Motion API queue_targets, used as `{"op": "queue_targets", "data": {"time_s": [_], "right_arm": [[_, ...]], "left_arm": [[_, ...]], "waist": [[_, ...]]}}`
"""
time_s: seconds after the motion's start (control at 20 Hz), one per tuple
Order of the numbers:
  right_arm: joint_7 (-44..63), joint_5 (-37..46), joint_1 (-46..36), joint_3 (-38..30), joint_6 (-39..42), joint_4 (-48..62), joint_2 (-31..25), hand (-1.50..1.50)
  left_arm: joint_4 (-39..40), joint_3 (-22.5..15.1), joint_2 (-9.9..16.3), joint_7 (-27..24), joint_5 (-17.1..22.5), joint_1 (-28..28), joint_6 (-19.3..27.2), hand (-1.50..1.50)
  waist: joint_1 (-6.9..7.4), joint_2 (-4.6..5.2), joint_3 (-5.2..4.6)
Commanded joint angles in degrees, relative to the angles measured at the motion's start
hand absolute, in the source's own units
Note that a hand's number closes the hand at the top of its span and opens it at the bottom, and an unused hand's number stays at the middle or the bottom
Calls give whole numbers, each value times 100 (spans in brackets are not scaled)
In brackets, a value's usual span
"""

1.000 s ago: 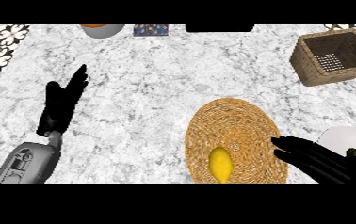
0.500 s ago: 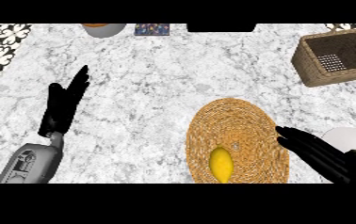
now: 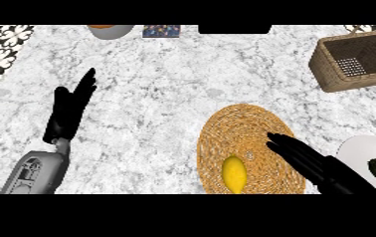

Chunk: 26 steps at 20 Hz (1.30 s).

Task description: Pick the lemon from the placemat and place it in the basket

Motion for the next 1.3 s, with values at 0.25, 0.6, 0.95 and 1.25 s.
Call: {"op": "queue_targets", "data": {"time_s": [0.25, 0.6, 0.95, 1.25], "right_arm": [[-78, 1376, 14, 885, -440, 522, 1029, -150], [-406, 1485, -461, 615, -312, 1311, 1442, -150], [-685, 1945, -402, 867, -587, 1783, 1811, -150], [-833, 2039, -265, 766, -476, 1997, 1761, -150]], "left_arm": [[-92, 288, -167, -60, -192, 74, -186, 0], [-286, 401, -289, 187, -453, 89, -362, 0], [-64, 684, -344, -114, -450, 154, -626, 0], [-591, 731, -390, 501, -526, 62, -674, 0]], "waist": [[-3, -2, 0], [8, -1, 0], [4, 1, 0], [3, -2, 1]]}}
